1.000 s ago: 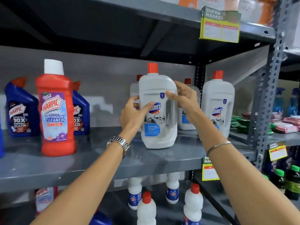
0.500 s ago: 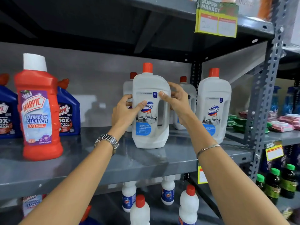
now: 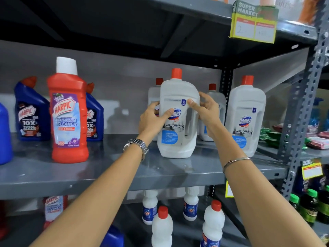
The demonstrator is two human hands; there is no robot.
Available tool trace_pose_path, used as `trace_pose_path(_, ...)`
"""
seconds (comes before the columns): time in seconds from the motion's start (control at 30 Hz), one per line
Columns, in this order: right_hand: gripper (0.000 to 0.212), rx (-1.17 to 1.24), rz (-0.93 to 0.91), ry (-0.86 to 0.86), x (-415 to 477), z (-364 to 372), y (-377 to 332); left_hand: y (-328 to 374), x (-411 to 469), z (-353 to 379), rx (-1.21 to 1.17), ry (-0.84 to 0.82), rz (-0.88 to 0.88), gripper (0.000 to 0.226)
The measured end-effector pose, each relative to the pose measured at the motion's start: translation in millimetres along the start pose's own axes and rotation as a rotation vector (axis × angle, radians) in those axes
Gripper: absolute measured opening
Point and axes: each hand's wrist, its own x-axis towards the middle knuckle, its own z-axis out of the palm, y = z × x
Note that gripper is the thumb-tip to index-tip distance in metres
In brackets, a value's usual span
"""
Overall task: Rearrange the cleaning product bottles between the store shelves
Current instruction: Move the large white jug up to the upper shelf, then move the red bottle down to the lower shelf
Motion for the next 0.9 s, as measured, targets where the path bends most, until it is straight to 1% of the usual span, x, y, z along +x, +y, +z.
trace_pose_path(0.07, 0.060, -0.027, 0.043, 0.093, -9.5, 7.2, 1.9, 0.7, -5.3, -8.1, -0.032, 0.018, -0.015, 0.066)
trace_pose_path(0.13, 0.063, -0.033, 0.005, 0.263, -25.8, 23.7, 0.9, -0.3, -11.4, -26.9, -0.078, 0.081, 0.003, 0.065)
trace_pose_path(0.2, 0.056, -0.036, -0.093, 0.443, -42.4, 44.3, -5.8, -0.3, -17.3, -48.3, -0.102, 0.109, 0.058, 0.060)
trace_pose_path(0.23, 0.051, -0.025, -0.142, 0.480, -50.6, 60.3, -11.1, -1.3, -19.8, -63.2, -0.101, 0.119, 0.080, 0.056)
trace_pose_path(0.27, 0.047, -0.015, -0.186, 0.477, -56.9, 74.8, -16.3, -1.7, -21.6, -76.0, -0.104, 0.134, 0.103, 0.052)
trace_pose_path(0.33, 0.043, 0.023, -0.249, 0.392, -67.4, 106.2, -27.0, -2.4, -25.3, -103.4, -0.126, 0.207, 0.155, 0.043)
trace_pose_path(0.37, 0.041, 0.063, -0.256, 0.327, -72.8, 126.2, -33.1, -4.7, -27.2, -122.7, -0.142, 0.274, 0.195, 0.039)
trace_pose_path(0.43, 0.039, 0.159, -0.235, 0.179, -81.1, 160.4, -43.7, -9.2, -33.0, -157.2, -0.173, 0.476, 0.286, 0.032)
trace_pose_path(0.5, 0.041, 0.224, -0.163, 0.032, -86.7, 190.8, -51.8, -18.9, -38.1, -189.5, -0.191, 0.675, 0.328, 0.032)
trace_pose_path(0.53, 0.043, 0.239, -0.116, -0.039, -88.9, 204.5, -55.6, -25.9, -38.9, -204.8, -0.184, 0.730, 0.308, 0.035)
trace_pose_path(0.57, 0.046, 0.237, -0.078, -0.106, -90.7, 216.3, -58.9, -32.1, -38.6, -218.0, -0.164, 0.740, 0.261, 0.041)
trace_pose_path(0.6, 0.049, 0.226, -0.048, -0.170, -92.9, 228.7, -62.7, -39.8, -37.1, -231.6, -0.127, 0.701, 0.191, 0.046)
trace_pose_path(0.67, 0.051, 0.191, -0.016, -0.257, -94.1, 244.8, -67.8, -51.9, -32.0, -246.5, -0.107, 0.509, 0.037, 0.048)
trace_pose_path(0.7, 0.049, 0.191, -0.009, -0.273, -93.4, 250.3, -69.6, -54.7, -29.9, -250.0, -0.128, 0.411, -0.028, 0.047)
trace_pose_path(0.77, 0.044, 0.221, 0.022, -0.257, -90.7, 257.2, -71.0, -58.0, -29.4, -253.5, -0.188, 0.265, -0.125, 0.043)
trace_pose_path(0.83, 0.042, 0.248, 0.076, -0.222, -86.5, 259.4, -70.3, -59.6, -30.2, -253.2, -0.247, 0.142, -0.180, 0.039)
trace_pose_path(0.9, 0.041, 0.249, 0.114, -0.217, -85.5, 258.8, -69.0, -61.0, -30.7, -251.1, -0.260, 0.113, -0.190, 0.036)
